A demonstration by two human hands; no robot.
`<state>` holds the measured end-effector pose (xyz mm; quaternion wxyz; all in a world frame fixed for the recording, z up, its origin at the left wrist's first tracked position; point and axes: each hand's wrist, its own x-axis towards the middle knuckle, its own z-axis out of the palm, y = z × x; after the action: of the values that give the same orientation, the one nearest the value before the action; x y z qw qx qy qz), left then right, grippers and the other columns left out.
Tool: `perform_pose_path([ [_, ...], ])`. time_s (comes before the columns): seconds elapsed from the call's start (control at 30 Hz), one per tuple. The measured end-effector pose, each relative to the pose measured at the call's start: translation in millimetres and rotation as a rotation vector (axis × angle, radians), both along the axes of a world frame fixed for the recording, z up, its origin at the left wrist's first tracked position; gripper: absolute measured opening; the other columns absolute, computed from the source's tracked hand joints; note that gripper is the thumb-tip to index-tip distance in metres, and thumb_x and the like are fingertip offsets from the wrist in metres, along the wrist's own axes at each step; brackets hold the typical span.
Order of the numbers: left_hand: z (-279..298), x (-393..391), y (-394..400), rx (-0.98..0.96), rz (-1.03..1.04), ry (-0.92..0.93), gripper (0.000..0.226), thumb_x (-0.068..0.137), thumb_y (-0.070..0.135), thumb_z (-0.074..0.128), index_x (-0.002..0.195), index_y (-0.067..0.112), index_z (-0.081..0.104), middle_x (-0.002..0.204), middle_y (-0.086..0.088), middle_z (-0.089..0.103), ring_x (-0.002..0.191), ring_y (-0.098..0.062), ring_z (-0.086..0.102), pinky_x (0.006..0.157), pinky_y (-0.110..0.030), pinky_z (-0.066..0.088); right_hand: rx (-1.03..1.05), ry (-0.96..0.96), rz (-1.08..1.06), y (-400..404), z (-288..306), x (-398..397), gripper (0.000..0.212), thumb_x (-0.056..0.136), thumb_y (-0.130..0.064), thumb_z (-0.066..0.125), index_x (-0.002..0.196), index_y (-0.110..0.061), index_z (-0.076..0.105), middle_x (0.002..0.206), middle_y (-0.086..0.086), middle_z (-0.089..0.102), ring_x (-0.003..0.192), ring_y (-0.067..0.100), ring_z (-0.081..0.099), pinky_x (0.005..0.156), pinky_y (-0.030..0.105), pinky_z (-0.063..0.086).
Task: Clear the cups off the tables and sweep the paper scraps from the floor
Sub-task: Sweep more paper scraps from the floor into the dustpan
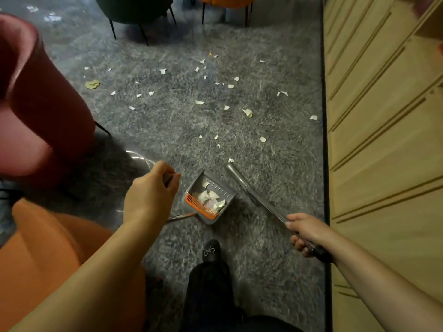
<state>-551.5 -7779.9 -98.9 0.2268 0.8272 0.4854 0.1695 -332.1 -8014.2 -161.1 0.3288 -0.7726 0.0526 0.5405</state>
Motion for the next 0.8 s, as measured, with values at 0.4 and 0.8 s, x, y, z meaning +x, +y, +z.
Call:
perform_pose_path([
  [0.4, -14, 138, 169, 0.048, -0.158, 0.121, 0.019, 0.092, 0.041, 0.061, 0.09, 0.022, 0.058, 0.073, -0.003, 0.065, 0.065, -0.029, 0.059, 0.056, -0.035, 0.047, 0.005, 0.002, -0.097, 143, -8, 120, 0.046, 0.102, -0.016, 0.039, 0.147, -0.021, 0.031, 0.061, 0.008, 0.042, 0.03, 0.008, 0.035, 0.036, 0.013, 0.029],
  [0.8, -35, 262, 276, 0.05, -0.157, 0.259, 0.019, 0.088, 0.046, 0.063, 0.087, 0.03, 0.054, 0.061, 0.007, 0.056, 0.049, -0.015, 0.054, 0.047, -0.027, 0.045, -0.017, 0.07, -0.026, 262, -40, 287, 0.035, 0.101, -0.013, 0.039, 0.137, -0.017, 0.041, 0.052, 0.005, 0.04, 0.028, 0.008, 0.035, 0.037, 0.012, 0.029],
])
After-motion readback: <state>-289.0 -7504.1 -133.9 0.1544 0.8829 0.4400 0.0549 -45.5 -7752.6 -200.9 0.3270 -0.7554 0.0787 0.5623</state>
